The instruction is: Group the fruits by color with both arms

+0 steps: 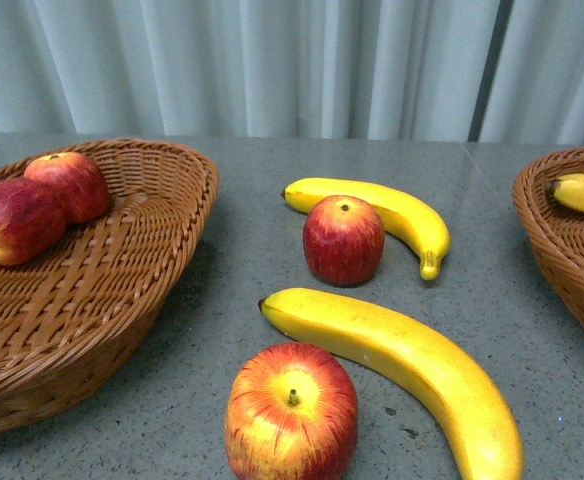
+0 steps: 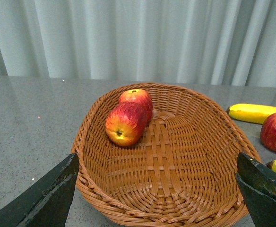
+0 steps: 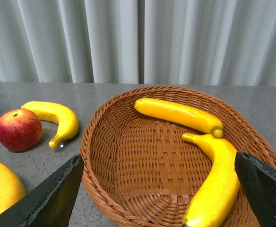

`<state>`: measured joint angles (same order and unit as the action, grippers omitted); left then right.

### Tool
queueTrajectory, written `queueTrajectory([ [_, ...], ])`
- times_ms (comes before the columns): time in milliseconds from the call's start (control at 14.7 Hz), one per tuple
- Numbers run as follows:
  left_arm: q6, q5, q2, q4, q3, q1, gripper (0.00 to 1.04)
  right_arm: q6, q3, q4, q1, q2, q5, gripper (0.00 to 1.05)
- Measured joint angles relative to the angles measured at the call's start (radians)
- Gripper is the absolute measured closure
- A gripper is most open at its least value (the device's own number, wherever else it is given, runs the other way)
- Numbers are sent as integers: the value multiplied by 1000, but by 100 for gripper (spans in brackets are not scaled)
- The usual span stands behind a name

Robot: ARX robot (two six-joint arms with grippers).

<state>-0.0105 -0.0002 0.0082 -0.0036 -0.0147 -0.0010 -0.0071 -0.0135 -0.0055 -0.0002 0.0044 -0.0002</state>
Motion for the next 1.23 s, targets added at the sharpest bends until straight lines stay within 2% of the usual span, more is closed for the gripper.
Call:
queueTrajectory([
  [818, 0, 0, 0, 0, 0, 0, 7, 0, 0, 0, 0, 0, 0, 7],
  [886, -29, -85, 24, -95, -24, -27, 7, 0, 0, 0, 0, 0, 0, 7],
  [955, -116, -305, 157, -272, -111, -143, 7, 2, 0, 0, 0, 0, 2, 7],
  [1091, -217, -608, 295, -378, -228, -274, 7, 3, 0, 1, 0, 0, 1, 7],
  [1159, -214, -625, 327, -282, -277, -274, 7, 3, 0, 1, 0, 0, 0, 7],
  [1227, -164, -569, 431, -142, -342, -256, 7, 3, 0, 2, 0, 0, 0, 7],
])
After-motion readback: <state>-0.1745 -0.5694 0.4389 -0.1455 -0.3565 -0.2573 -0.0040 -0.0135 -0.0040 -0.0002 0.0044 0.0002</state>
